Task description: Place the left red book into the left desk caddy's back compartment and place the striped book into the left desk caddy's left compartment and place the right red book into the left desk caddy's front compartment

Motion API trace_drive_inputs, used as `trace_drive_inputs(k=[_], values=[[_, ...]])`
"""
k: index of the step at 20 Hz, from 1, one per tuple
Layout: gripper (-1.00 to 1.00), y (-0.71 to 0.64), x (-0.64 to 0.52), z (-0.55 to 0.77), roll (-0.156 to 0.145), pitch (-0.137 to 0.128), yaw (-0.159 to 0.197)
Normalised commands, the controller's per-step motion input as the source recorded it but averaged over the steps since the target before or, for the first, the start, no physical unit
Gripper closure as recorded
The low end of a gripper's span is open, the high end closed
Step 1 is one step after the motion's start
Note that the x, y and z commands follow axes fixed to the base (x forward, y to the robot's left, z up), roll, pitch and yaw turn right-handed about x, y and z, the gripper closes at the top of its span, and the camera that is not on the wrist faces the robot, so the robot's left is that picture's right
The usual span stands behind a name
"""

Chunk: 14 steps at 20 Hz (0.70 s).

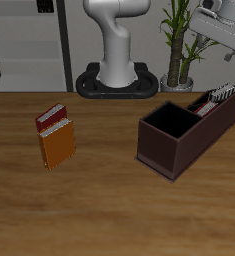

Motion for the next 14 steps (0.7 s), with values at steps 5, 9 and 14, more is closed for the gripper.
trace_drive_inputs(k=[5, 9, 14], values=[[-1.0, -0.63, 0.39, 0.08, -0.106, 0.001, 0.102], [-1.0, -0.62, 0.35, 0.14, -0.057, 0.01, 0.167], [-1.0, -0.71, 0.42, 0.13, -0.078, 0.021, 0.114]])
